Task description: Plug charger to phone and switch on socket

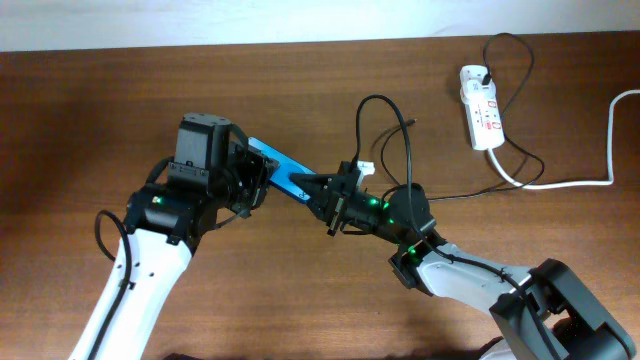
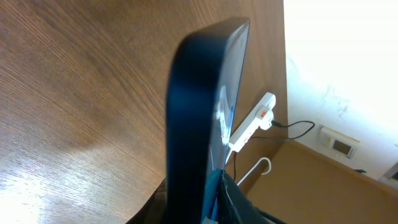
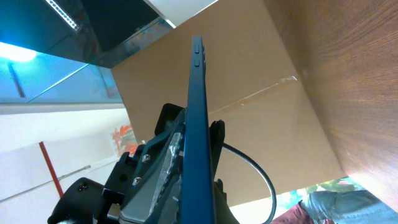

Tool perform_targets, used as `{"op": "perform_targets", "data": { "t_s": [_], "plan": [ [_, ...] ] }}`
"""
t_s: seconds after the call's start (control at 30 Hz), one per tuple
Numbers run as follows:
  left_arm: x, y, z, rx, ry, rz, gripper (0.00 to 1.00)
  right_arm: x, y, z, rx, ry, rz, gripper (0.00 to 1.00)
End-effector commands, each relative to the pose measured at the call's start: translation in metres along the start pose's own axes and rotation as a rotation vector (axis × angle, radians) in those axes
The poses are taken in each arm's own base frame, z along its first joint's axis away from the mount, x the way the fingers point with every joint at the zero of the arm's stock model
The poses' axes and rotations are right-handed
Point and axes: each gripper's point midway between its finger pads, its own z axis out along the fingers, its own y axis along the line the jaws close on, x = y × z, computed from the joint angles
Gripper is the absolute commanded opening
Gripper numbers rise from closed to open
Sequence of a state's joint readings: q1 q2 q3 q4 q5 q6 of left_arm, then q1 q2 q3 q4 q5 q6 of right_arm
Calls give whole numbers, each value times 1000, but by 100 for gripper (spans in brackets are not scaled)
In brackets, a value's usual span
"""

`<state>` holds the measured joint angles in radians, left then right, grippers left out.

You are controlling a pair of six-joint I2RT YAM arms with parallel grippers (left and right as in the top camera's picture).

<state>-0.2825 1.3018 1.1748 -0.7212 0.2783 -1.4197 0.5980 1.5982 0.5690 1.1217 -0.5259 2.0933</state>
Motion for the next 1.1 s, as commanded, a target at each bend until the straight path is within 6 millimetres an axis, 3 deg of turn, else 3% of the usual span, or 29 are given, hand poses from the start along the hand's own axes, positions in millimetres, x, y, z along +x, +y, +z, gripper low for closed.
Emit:
{"op": "perform_targets", "data": {
  "t_s": [0.0, 0.23, 0.67, 1.07],
  "plan": [
    [1, 6, 1, -25, -3, -187, 8, 3, 20, 1, -56, -10, -32, 4],
    [0, 5, 1, -18, -3, -247, 0, 0, 20, 1, -56, -24, -28, 4],
    [9, -23, 1, 89, 43, -198, 0, -3, 21, 1, -66, -40, -28, 9],
    [10, -25, 1, 96, 51, -187, 0, -6, 23, 1, -77, -59, -28, 5]
  ]
}}
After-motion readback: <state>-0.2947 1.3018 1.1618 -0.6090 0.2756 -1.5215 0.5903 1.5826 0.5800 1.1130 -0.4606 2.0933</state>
